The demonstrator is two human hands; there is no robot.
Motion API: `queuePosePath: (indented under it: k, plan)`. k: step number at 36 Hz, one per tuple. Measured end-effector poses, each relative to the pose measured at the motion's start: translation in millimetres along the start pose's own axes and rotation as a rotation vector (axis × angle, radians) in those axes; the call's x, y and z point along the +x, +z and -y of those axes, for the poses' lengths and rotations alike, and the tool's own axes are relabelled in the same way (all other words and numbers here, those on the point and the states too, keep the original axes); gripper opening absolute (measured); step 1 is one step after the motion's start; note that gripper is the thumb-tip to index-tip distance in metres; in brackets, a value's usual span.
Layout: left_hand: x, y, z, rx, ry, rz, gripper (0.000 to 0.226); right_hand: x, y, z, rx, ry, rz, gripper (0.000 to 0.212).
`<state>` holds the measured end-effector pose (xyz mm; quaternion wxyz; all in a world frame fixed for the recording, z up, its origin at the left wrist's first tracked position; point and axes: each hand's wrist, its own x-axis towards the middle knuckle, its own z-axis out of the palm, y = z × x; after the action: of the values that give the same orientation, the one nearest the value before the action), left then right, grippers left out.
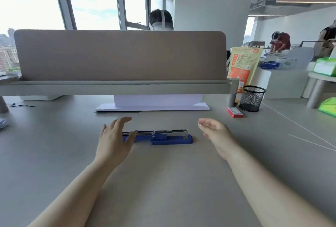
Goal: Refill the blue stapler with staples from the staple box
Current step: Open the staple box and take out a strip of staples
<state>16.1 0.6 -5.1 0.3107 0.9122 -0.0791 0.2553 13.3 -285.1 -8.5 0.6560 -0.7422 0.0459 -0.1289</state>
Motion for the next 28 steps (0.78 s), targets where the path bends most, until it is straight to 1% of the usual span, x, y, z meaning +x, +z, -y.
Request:
queuePosePath:
  k: [2, 5, 7, 9, 12, 14, 17, 19, 21, 23, 25, 27, 28]
  plan:
    - [-6, 2, -19, -0.005, 0.092, -0.021, 0.036, -1, -13, 1, 0.022, 0.022, -0.014, 0.023]
    - [-18, 12, -52, -0.037, 0.282, 0.023, 0.028, -5, -40, -2, -0.077, 0.022, -0.036, 0.016]
    - [-26, 26, -76, -0.077, 0.393, 0.125, 0.026, -8, -62, -5, -0.176, 0.005, -0.102, 0.017]
    - [-32, 45, -98, -0.137, 0.451, 0.251, 0.027, -10, -86, -9, -0.287, 0.010, -0.172, 0.022]
    - [-33, 83, -133, -0.157, 0.448, 0.489, 0.035, -12, -118, -18, -0.457, 0.049, -0.187, 0.032]
    - [-29, 109, -155, -0.076, 0.452, 0.589, 0.042, -12, -132, -24, -0.570, 0.057, -0.164, 0.044]
    - [-26, 139, -178, 0.100, 0.448, 0.622, 0.048, -4, -140, -31, -0.813, 0.009, -0.134, 0.056]
    - [-27, 150, -180, 0.164, 0.450, 0.620, 0.051, 9, -140, -36, -0.893, -0.020, -0.141, 0.061]
    - [-27, 154, -179, 0.172, 0.461, 0.598, 0.050, 29, -142, -38, -0.937, -0.042, -0.129, 0.065]
    - [-28, 154, -177, 0.173, 0.470, 0.577, 0.051, 50, -143, -38, -0.959, 0.004, -0.122, 0.065]
    - [-28, 153, -177, 0.163, 0.483, 0.549, 0.058, 71, -142, -39, -0.993, 0.044, -0.106, 0.065]
    - [-28, 153, -176, 0.154, 0.492, 0.530, 0.066, 88, -138, -42, -1.065, 0.024, -0.081, 0.065]
    - [-28, 154, -176, 0.152, 0.489, 0.526, 0.067, 95, -136, -44, -1.112, 0.000, -0.073, 0.064]
